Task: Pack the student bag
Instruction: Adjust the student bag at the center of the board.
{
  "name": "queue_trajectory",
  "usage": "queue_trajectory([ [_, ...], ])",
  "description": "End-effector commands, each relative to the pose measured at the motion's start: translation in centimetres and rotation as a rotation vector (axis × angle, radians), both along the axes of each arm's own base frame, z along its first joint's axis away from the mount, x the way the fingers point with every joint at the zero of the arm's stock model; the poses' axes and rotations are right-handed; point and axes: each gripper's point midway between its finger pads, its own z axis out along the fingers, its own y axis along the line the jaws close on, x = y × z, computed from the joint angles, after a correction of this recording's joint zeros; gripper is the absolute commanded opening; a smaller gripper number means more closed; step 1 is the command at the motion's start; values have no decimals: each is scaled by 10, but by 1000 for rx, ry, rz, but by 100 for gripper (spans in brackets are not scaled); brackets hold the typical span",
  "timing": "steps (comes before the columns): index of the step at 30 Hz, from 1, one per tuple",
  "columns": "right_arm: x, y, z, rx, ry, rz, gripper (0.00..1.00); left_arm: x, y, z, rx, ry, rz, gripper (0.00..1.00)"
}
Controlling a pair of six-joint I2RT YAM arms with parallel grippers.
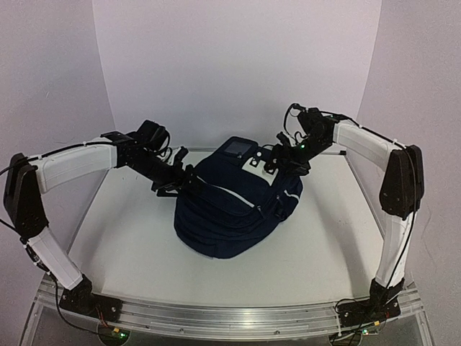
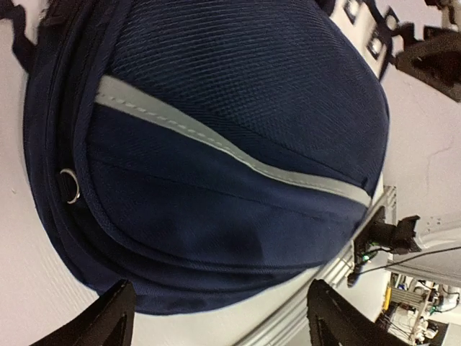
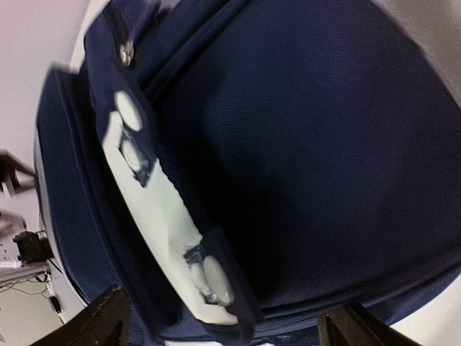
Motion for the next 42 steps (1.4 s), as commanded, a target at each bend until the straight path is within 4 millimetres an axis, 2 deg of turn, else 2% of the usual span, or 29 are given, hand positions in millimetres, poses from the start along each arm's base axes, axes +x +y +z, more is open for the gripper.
queue_trajectory([
  [1,8,-7,49,98,-108,-3,96,-2,4,67,-119,-115,61,87],
  [2,3,-16,51,98,-100,-22,98,8,14,75,-116,-129,112,89],
  [5,-17,-31,53,90,-78,-54,98,39,46,81,-81,-119,265,92],
  [7,-32,-37,55,92,-66,-67,98,55,55,77,-46,-115,297,95],
  [11,-64,-45,24,79,49,-85,98,81,47,58,-2,-90,277,98],
  [15,-89,-41,-2,106,162,-82,98,92,18,42,-75,-51,195,97],
  [17,-96,-36,-15,107,192,-65,98,84,1,26,-93,-22,129,92],
  [20,-88,-28,-26,116,200,-54,98,60,-20,11,-98,1,44,85],
  [23,-67,-18,-27,139,182,-47,98,29,-45,10,-157,9,-31,78],
  [27,-37,1,-27,181,170,-34,98,-4,-60,4,-173,34,-78,66],
  [31,-13,25,-24,206,148,-7,98,-24,-71,0,-186,52,-94,59],
  [34,-4,34,-16,222,129,-3,98,-21,-68,-4,-140,48,-54,56],
  [37,-8,32,-17,217,132,-5,98,-13,-69,-3,-136,35,-28,54],
  [39,-13,29,-12,217,123,-2,98,-13,-72,1,-150,44,-38,59],
  [42,-21,22,6,220,82,3,98,-12,-68,13,-150,20,-21,69],
])
